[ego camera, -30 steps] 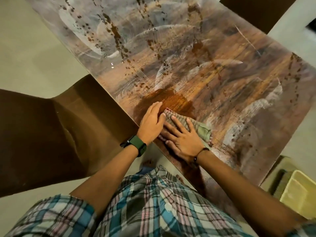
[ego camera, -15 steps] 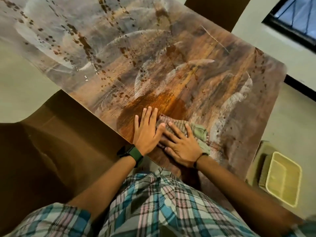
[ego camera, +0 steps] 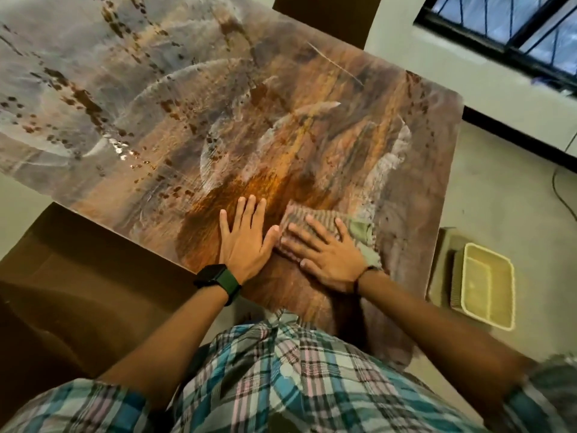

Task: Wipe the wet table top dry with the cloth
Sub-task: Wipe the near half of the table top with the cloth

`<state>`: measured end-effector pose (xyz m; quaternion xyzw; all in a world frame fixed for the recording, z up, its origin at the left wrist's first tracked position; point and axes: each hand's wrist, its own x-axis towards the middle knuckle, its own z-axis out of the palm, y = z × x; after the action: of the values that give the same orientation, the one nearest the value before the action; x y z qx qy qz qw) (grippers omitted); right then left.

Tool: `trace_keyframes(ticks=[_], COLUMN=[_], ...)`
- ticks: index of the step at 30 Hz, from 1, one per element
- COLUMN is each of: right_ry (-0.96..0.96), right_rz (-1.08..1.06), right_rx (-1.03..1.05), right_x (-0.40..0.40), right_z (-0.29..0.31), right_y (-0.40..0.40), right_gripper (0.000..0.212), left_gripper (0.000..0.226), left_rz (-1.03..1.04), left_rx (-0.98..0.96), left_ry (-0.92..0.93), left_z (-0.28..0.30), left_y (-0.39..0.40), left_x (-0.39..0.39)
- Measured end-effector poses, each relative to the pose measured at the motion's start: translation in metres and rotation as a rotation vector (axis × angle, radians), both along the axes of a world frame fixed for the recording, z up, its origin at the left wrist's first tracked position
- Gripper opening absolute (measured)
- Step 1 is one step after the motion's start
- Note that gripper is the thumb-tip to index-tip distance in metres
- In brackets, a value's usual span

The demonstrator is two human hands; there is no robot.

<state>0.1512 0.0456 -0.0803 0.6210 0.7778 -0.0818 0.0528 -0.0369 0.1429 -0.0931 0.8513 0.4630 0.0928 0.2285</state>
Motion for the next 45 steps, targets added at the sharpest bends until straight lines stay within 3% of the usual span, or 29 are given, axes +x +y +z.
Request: trace_keyframes(ticks=[3,5,8,10,12,15,18,20,23,26,28,30,33,35,38,41,45], right_ry=[0.153,0.174,0.098,0.147,0.131,0.040,0.162,0.165,0.107,0.169,0.098,0.049,0.138,0.187,0.145,0.226,0.131], right_rz=[-0.455,-0.549,-0.244,-0.050,0.000,-0.202,-0.572,-0.642,-0.393,-0.153,-0.153,-0.323,-0.652,-0.730,-0.605,-0.400,-0.312], right_rx=[-0.122,-0.181,-0.151,-0.168,-0.122,-0.045,-0.130,-0.170,-0.185,-0.264,-0.276,-0.207,-0.192,-0.209,-0.186,-0.230,-0.207], right_x=[0.033,0.026,-0.025,-0.037,-0.015,0.029,0.061,0.054,0.012,-0.002,0.028,0.063,0.104,0.098,0.043,-0.016,0.013], right_z=[0.005,0.011,0.012,0.006,0.002,0.003,0.010,0.013,0.015,0.022,0.016,0.007,0.011,0.013,0.012,0.017,0.007], right_y=[0.060,0.068,0.006,-0.049,-0.068,-0.035,0.017,0.024,-0.039,-0.113,-0.114,-0.081,-0.020,-0.010,-0.066,-0.154,-0.173], right_gripper=[0.052,0.053,0.063,0.057,0.048,0.048,0.047,0.048,0.054,0.053,0.054,0.054,0.048,0.048,0.051,0.058,0.047], left_gripper=[0.078,0.078,0.076,0.076,0.077,0.078,0.080,0.081,0.079,0.079,0.080,0.081,0.082,0.083,0.082,0.084,0.072], left_rz=[-0.023,-0.024,-0.025,-0.033,-0.077,-0.171,-0.246,-0.266,-0.273,-0.270,-0.298,-0.331,-0.367,-0.389,-0.386,-0.390,-0.505], left_rx=[0.005,-0.013,-0.046,-0.041,-0.063,-0.085,-0.099,-0.096,-0.119,-0.119,-0.101,-0.097,-0.091,-0.082,-0.108,-0.134,-0.013], left_ry=[0.048,0.033,-0.029,-0.047,-0.058,-0.057,-0.022,-0.005,-0.047,-0.043,-0.004,0.024,0.046,0.048,-0.008,-0.016,0.137], left_z=[0.003,0.005,0.006,0.008,0.010,0.012,0.013,0.014,0.015,0.015,0.014,0.015,0.017,0.021,0.024,0.022,0.015], left_y=[-0.001,-0.003,0.000,-0.001,-0.005,-0.017,-0.029,-0.032,-0.032,-0.034,-0.038,-0.044,-0.052,-0.054,-0.053,-0.053,-0.062], left_x=[0.000,-0.001,0.003,0.011,0.021,0.031,0.039,0.042,0.045,0.051,0.055,0.058,0.061,0.065,0.072,0.087,0.107])
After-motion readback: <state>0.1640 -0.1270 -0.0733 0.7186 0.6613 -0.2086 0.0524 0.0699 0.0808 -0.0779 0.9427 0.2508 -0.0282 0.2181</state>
